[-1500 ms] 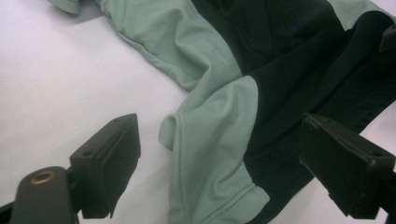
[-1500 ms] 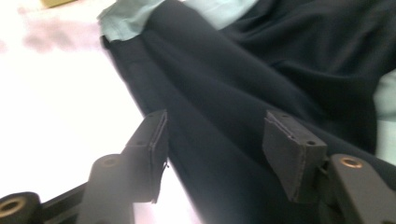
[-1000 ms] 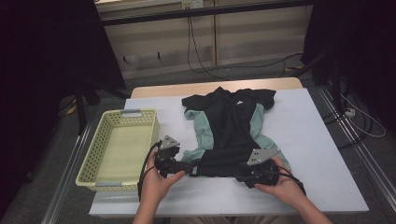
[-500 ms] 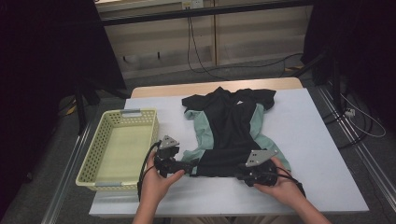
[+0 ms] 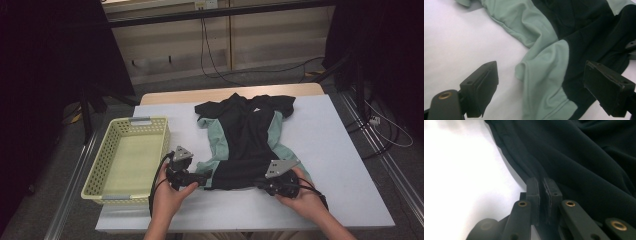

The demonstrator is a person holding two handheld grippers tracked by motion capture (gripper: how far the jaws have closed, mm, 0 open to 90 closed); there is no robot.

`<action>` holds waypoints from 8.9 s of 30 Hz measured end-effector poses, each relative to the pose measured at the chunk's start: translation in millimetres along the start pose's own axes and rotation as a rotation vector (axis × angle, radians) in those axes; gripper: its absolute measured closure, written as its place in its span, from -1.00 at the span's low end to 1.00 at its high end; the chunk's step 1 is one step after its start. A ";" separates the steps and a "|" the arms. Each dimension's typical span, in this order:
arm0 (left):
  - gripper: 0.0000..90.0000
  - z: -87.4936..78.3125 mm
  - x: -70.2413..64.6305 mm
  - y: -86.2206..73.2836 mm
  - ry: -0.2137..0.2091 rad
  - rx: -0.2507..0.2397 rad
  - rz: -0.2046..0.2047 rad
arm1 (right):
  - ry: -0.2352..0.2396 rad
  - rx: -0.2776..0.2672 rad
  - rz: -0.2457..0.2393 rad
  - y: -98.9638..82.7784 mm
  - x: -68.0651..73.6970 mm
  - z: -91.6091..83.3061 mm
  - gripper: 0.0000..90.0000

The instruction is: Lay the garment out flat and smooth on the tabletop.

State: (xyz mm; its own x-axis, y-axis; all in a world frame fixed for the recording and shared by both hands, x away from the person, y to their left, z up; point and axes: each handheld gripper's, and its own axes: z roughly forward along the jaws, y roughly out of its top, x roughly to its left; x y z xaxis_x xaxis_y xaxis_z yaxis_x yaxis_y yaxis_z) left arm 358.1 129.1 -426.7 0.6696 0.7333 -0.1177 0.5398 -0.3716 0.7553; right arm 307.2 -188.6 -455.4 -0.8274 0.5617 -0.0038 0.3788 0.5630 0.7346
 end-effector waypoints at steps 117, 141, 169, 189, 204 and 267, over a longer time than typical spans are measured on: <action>0.94 5.7 -3.3 1.1 0.000 0.064 -0.009 | 0.239 -0.038 -0.144 21.5 60.9 21.5 0.92; 0.92 5.9 5.0 -8.0 0.053 0.089 -0.018 | 0.184 -0.080 -0.084 22.4 50.9 12.9 0.41; 0.93 5.9 7.1 -8.3 0.048 0.092 -0.031 | -0.337 -0.075 0.296 -29.7 -66.3 -49.4 0.17; 0.93 7.7 4.9 -8.3 0.038 0.094 -0.036 | -0.282 -0.005 0.358 -43.2 -73.9 -44.2 0.97; 0.93 9.8 1.3 -6.0 0.012 0.091 -0.021 | -0.235 0.027 0.418 -62.5 -62.6 -76.5 0.83; 0.93 15.1 -2.0 -6.2 0.002 0.085 -0.030 | -0.299 -0.032 0.428 -58.3 -86.1 -60.0 1.00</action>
State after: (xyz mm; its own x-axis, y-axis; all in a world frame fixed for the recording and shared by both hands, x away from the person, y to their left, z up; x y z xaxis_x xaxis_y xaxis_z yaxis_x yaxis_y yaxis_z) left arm 361.2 121.3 -440.8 0.6512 0.7463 -0.1380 0.6012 -0.3962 0.6940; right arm 331.4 -306.2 -457.2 -0.4445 0.8888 0.1113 0.6406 0.2286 0.7330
